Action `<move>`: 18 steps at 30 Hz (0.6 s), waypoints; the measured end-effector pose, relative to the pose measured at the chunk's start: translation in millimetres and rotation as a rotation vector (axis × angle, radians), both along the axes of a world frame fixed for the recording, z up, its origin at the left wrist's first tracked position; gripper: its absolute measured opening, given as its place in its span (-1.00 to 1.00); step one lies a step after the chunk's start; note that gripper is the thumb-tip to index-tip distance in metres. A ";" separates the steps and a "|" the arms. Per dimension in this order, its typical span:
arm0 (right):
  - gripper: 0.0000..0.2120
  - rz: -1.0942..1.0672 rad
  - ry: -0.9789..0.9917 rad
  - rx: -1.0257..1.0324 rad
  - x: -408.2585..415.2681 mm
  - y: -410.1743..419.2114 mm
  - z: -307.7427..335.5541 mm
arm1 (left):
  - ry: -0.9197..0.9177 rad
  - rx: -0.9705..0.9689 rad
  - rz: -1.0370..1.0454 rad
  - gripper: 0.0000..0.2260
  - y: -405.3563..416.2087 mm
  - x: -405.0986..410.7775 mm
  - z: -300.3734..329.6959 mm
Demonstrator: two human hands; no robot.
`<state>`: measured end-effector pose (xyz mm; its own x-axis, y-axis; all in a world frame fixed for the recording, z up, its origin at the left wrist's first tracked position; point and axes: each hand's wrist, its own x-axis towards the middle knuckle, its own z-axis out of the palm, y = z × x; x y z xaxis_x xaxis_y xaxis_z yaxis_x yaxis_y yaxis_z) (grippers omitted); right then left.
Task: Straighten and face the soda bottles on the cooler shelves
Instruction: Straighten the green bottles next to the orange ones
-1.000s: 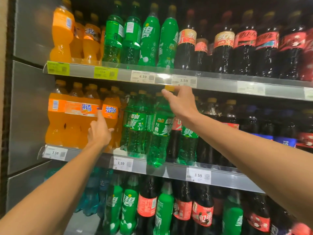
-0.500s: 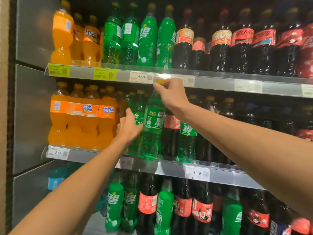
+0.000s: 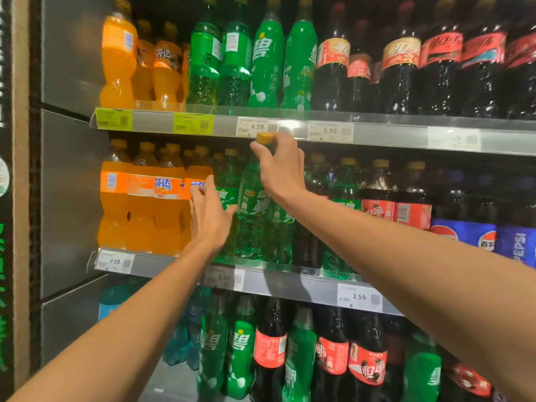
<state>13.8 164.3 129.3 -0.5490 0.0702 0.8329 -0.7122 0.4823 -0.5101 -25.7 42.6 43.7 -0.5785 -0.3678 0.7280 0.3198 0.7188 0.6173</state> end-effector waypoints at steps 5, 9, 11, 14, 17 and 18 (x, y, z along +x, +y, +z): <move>-0.84 -0.005 -0.044 -0.039 -5.0 -6.0 -12.9 | 0.153 -0.220 -0.046 -0.43 14.5 10.6 -3.7; -0.89 -0.003 -0.127 -0.048 -5.1 -10.3 -7.8 | 0.052 -0.281 -0.008 -0.25 33.1 7.0 -5.3; -0.83 -0.028 -0.139 -0.019 -5.5 -10.6 -4.7 | 0.016 -0.231 -0.024 -0.24 40.3 4.3 -3.1; -0.79 -0.077 -0.191 0.029 -9.1 -10.5 -5.0 | -0.044 -0.212 -0.031 -0.20 47.7 -0.4 -0.8; -0.74 -0.116 -0.242 0.086 -14.9 -11.6 -8.9 | -0.099 -0.217 -0.011 -0.21 49.2 -4.5 -0.1; -0.67 -0.106 -0.258 0.097 -15.6 -11.2 -10.9 | -0.110 -0.211 -0.013 -0.22 50.3 -4.3 -0.5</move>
